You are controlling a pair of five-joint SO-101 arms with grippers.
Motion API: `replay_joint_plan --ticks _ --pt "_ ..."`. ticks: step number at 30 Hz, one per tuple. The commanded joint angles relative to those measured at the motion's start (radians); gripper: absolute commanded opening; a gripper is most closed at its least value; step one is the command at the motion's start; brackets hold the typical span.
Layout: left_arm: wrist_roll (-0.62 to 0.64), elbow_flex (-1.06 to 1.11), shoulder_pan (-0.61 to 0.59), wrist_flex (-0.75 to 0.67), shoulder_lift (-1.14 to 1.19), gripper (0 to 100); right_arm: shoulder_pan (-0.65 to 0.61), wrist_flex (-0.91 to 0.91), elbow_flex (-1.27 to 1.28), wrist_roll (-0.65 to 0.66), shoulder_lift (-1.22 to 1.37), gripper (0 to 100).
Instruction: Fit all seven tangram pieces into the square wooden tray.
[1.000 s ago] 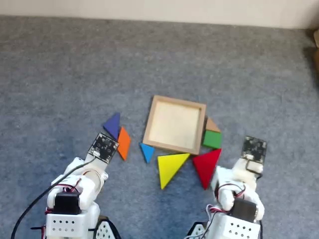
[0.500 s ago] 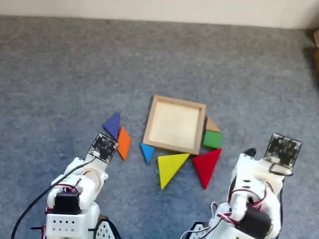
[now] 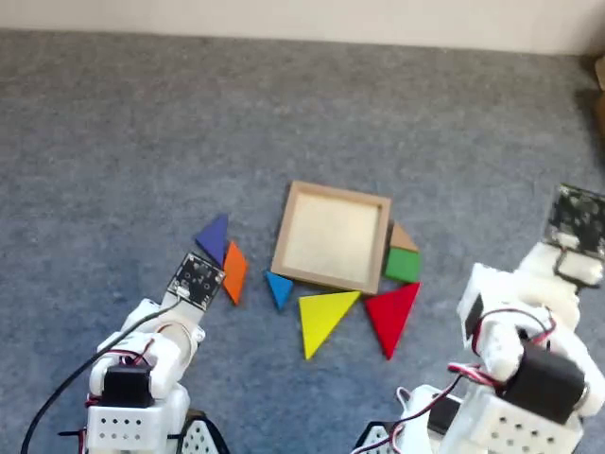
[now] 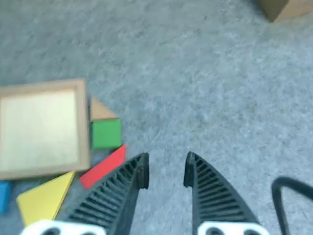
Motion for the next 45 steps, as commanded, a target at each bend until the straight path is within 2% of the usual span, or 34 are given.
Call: replay_joint_plan --ticks 1,8,10,16,20,27,36,45 --pt "-0.009 0.022 -0.007 0.003 -0.022 1 -0.096 0.071 -0.104 0.014 0.091 13.5" --pt "-0.009 0.022 -0.007 0.003 -0.022 1 -0.251 0.09 -0.102 0.012 0.213 13.5" --pt "-0.009 0.022 -0.007 0.003 -0.022 1 -0.277 0.09 -0.101 -0.034 0.252 13.7" --pt "-0.009 0.022 -0.007 0.003 -0.022 1 -0.318 0.09 -0.101 -0.1 0.371 26.9" --pt "-0.009 0.022 -0.007 0.003 -0.022 1 -0.367 0.082 -0.101 -0.103 0.424 27.9" --pt "-0.009 0.022 -0.007 0.003 -0.022 1 -0.432 -0.064 0.044 -0.155 0.389 27.9" --pt "-0.009 0.022 -0.007 0.003 -0.022 1 -0.432 -0.209 0.211 -0.155 0.358 27.9" --pt "-0.009 0.022 -0.007 0.003 -0.022 1 -0.433 -0.219 0.213 -0.157 0.36 27.9"
